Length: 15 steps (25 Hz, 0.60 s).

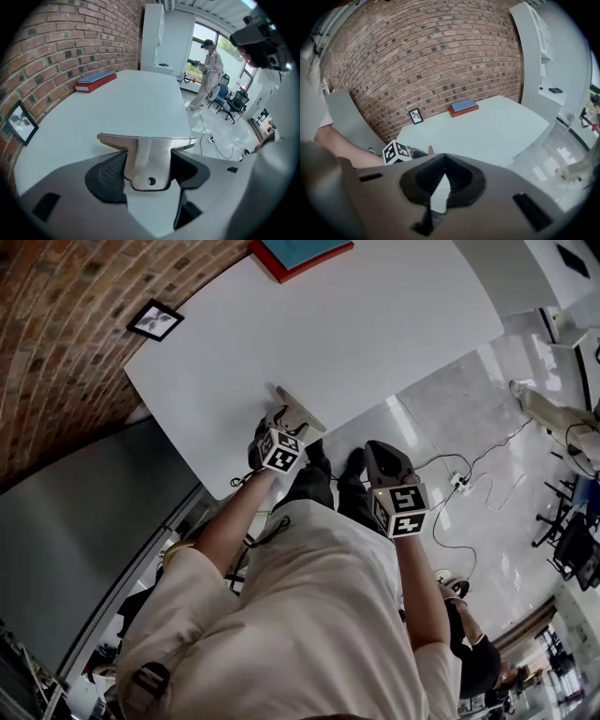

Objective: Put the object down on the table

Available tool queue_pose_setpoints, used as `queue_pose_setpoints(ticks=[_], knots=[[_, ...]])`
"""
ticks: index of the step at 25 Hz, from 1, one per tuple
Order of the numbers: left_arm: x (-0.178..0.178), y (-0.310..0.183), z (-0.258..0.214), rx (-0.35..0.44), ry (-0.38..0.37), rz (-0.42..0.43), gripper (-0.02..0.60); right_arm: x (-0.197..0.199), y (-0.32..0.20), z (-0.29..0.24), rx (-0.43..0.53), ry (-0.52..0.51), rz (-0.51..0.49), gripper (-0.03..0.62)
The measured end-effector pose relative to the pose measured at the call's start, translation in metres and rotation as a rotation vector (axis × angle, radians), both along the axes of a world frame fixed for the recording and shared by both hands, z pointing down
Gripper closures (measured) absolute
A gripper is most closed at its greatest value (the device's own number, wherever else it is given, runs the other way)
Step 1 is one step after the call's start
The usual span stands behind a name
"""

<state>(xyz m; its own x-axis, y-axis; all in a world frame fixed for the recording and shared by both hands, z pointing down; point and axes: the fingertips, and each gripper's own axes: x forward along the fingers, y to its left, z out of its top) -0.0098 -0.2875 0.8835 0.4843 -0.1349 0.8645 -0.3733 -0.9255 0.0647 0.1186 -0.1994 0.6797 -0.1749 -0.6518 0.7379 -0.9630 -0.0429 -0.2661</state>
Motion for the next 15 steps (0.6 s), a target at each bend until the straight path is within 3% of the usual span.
queue_pose_setpoints(ticks=[9,15], knots=[[-0.001,-0.007,0.020,-0.003,-0.107,0.029,0.302,0.005,-0.010,0.004,-0.017,-0.001,0.015,0.591],[0.001,-0.008,0.023,-0.021,-0.110,0.034,0.301,0.005,-0.018,0.003,-0.016,0.004,0.017,0.592]])
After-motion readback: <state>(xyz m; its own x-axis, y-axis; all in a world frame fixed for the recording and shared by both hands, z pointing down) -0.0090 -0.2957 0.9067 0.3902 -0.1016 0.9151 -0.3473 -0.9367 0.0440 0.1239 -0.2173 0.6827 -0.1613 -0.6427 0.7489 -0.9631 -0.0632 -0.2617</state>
